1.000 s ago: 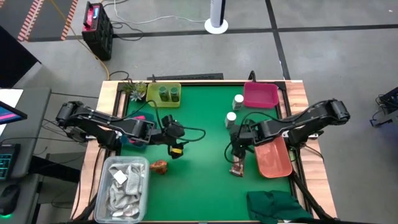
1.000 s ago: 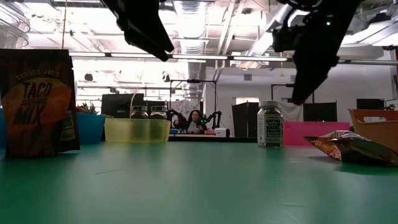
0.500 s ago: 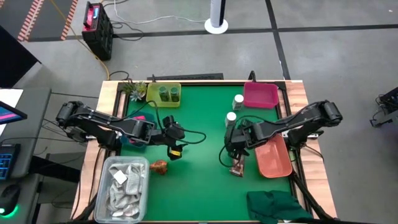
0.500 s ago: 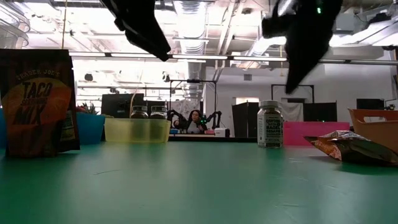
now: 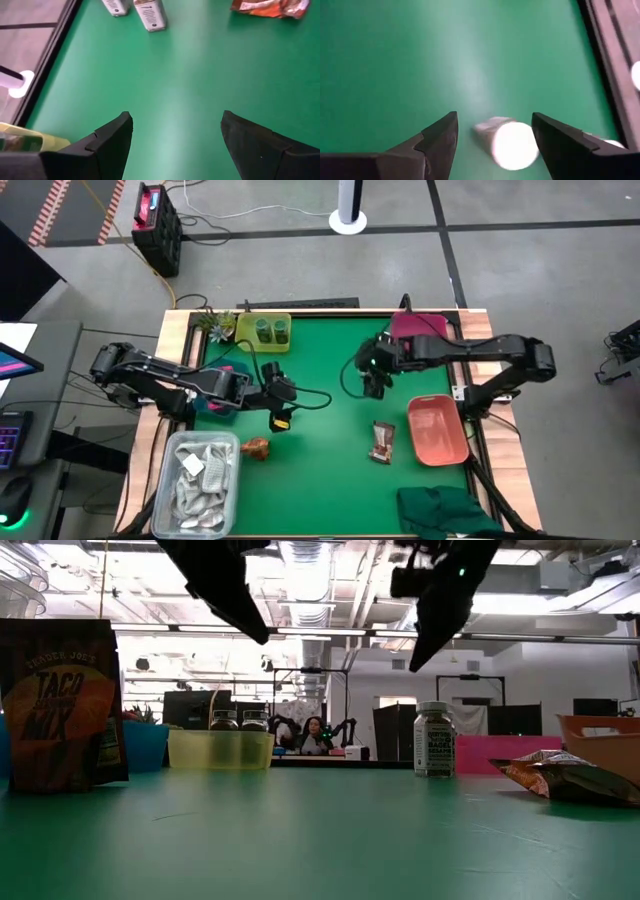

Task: Sort spices by type
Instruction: Put the bottom white seasoning bottle into the red bin

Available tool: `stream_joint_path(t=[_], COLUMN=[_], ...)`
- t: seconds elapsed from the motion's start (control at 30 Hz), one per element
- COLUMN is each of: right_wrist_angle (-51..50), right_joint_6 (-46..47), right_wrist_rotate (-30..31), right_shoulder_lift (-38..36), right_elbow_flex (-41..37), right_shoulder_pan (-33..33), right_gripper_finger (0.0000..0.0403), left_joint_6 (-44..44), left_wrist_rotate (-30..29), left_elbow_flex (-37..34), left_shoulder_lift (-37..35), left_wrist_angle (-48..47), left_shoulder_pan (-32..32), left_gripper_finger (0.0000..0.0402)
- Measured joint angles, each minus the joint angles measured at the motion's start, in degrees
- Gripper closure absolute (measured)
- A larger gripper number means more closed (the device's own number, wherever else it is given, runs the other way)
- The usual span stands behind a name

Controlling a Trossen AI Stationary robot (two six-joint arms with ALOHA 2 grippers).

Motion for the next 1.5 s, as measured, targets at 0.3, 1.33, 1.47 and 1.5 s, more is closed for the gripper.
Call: stream_joint_path(t=[0.3,1.33,1.47,1.5], right_wrist_angle=[3.5,11.9,12.5,12.6], right_joint_6=[-7.7,-11.0,-11.1,-11.1], right_wrist_rotate=[-3.0,-10.7,-10.7,-10.7], right_shoulder_lift=[-0.2,-1.0,-1.0,-1.0], right_elbow_flex=[-1.6,-12.3,-13.6,-13.8], right_shoulder_pan=[-6.3,-10.2,-10.7,-10.9], right_gripper_finger=[0.0117,0.0117,0.0117,0.0117], left_joint_6=[2.0,23.2,22.4,22.3], left_wrist_rotate=[-1.2,1.0,1.1,1.0], left_elbow_flex=[-9.4,-15.6,-15.6,-15.6], left_shoulder_lift=[0.0,-15.4,-20.2,-20.9], left_wrist_angle=[16.8,40.1,35.8,34.6], left_shoulder_pan=[-0.9,11.0,11.1,11.1], left_gripper_finger=[0.0111,0.0111,0.0111,0.0111])
